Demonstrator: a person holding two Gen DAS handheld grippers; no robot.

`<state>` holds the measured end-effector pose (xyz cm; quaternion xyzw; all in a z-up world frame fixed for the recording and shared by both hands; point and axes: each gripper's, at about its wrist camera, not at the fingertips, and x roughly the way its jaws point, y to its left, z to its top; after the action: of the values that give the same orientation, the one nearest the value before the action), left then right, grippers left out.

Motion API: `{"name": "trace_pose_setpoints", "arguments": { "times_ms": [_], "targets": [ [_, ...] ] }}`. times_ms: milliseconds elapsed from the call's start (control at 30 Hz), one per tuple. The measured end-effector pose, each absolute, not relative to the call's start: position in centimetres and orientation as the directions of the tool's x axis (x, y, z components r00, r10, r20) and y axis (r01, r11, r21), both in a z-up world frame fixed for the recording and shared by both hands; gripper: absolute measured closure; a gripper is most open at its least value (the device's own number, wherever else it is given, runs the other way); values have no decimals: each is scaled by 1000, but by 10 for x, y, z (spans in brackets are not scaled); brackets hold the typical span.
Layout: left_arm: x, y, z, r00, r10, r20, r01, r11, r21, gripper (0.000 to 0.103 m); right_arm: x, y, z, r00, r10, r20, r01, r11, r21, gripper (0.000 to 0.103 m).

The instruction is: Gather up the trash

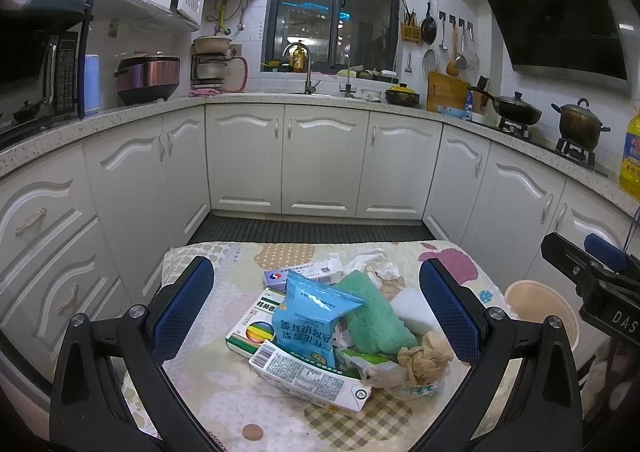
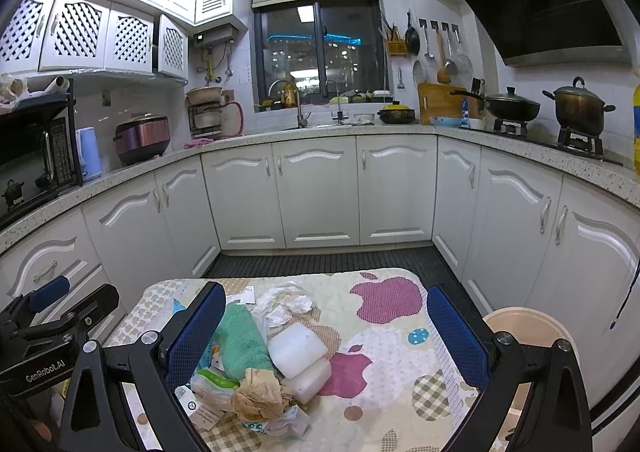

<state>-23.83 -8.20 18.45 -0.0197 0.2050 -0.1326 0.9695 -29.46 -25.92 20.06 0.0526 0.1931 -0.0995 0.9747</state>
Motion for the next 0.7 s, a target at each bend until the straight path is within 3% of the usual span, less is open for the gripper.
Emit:
{"name": "trace_pose_setpoints", "arguments": {
  "times_ms": [700],
  "targets": [
    [-231,-82,168,869,-263,-420,243,965,-100,1,-287,-255,190,895,-134,-425,188,978,89,3]
  ]
}}
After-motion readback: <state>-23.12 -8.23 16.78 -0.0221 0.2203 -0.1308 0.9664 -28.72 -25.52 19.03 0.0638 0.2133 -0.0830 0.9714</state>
